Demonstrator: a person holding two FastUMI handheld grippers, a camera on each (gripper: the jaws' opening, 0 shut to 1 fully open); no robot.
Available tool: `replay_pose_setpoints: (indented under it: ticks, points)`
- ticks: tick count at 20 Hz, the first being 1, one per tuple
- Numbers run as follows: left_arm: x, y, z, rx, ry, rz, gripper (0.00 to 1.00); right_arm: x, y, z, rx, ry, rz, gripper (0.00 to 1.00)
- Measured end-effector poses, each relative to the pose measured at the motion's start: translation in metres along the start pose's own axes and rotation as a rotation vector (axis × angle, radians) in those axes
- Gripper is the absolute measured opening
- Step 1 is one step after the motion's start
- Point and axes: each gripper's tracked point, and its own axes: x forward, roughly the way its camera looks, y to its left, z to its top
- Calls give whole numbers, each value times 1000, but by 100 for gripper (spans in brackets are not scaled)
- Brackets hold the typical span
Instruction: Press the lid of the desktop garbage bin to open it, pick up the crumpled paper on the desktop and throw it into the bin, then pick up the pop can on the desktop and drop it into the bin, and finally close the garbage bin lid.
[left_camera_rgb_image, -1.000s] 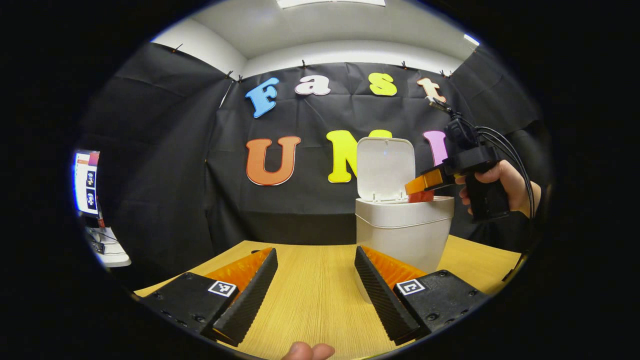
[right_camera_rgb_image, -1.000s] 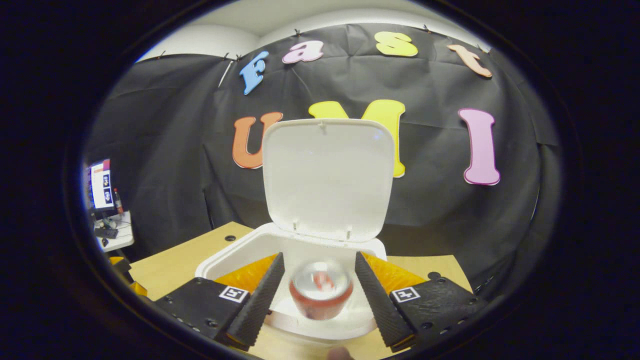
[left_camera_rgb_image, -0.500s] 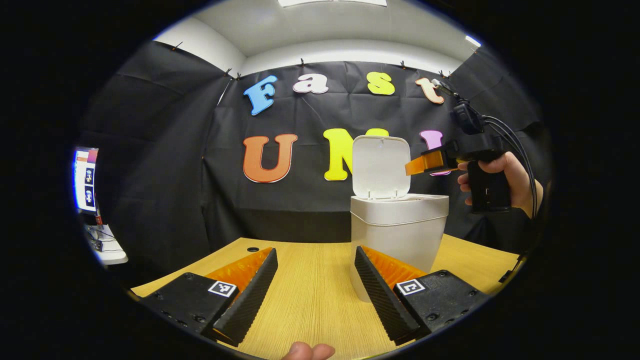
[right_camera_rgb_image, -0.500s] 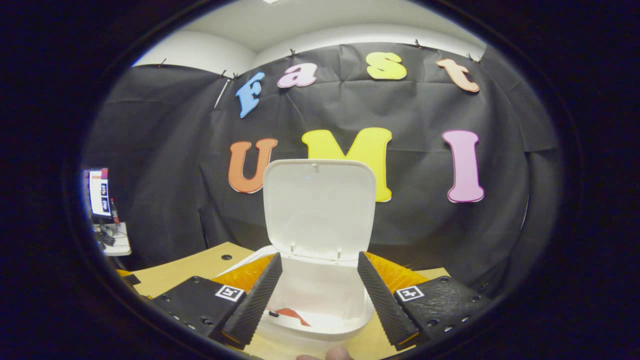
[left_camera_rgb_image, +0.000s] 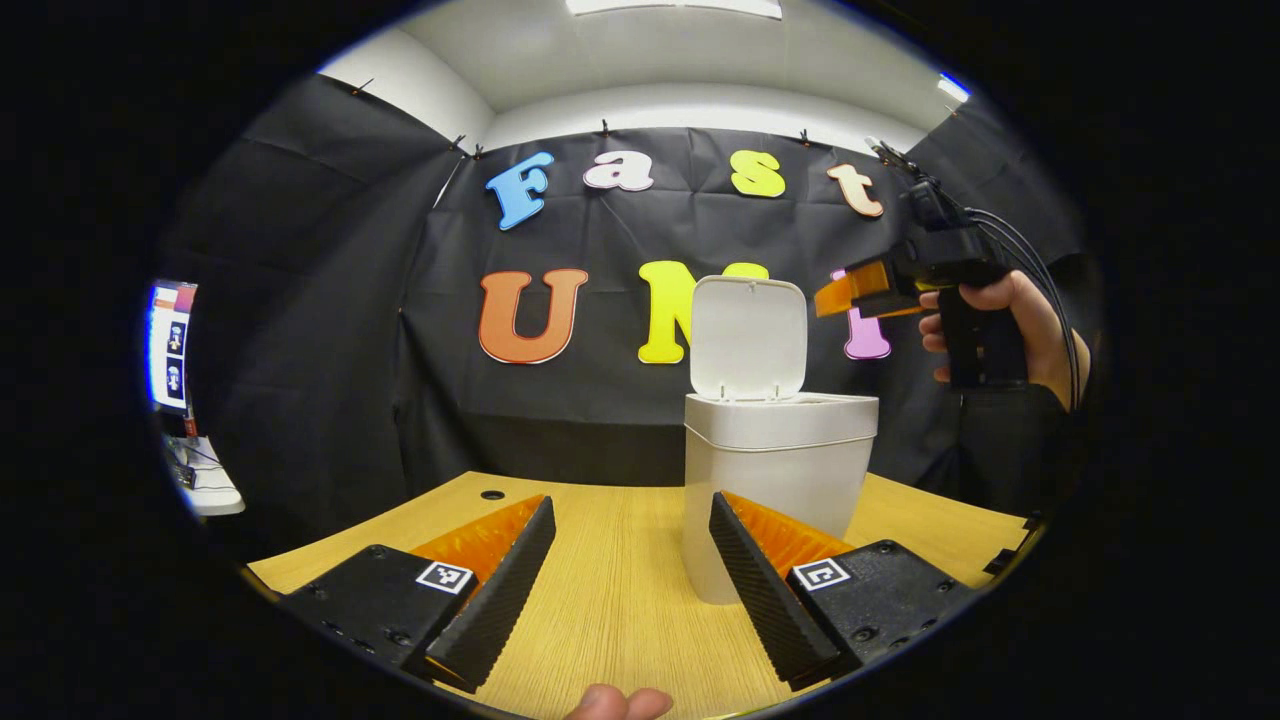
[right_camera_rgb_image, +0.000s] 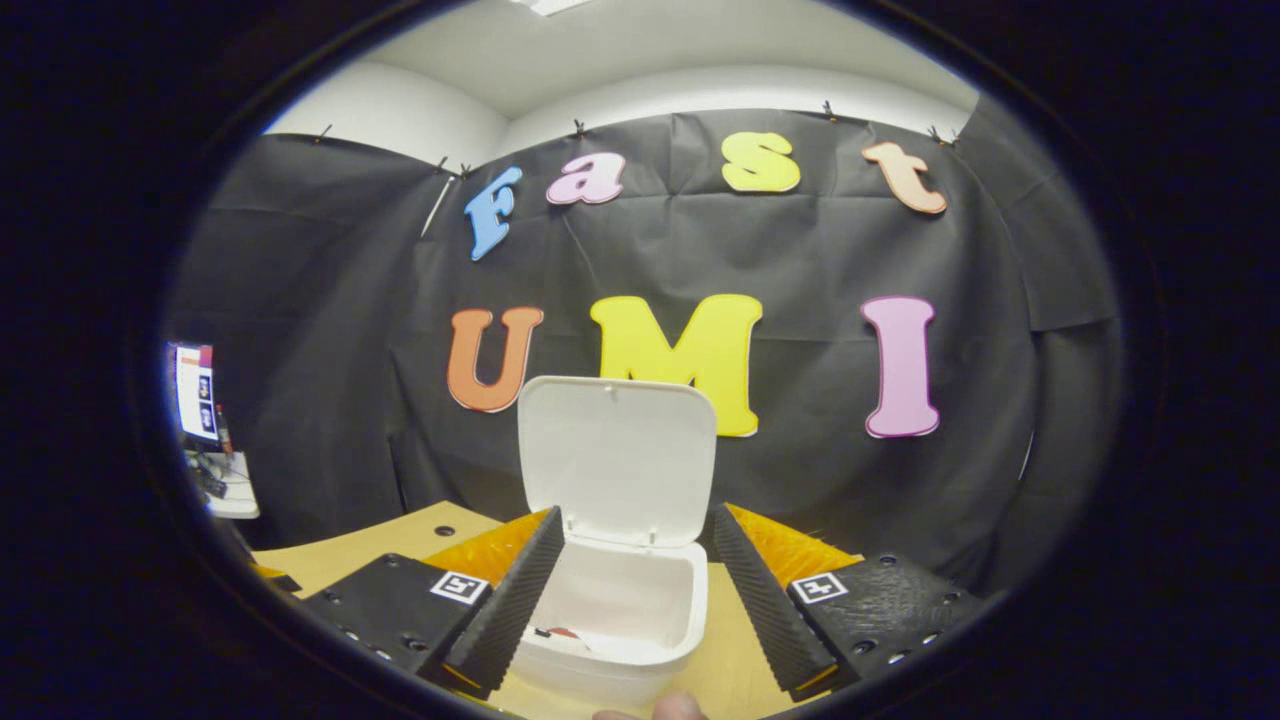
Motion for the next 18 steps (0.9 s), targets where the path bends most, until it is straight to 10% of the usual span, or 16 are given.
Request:
replay_pose_setpoints:
  ticks: [18]
  points:
    - [-18, 51, 26, -16, -52, 102, 100, 138, 16, 111, 73, -165, -42, 93]
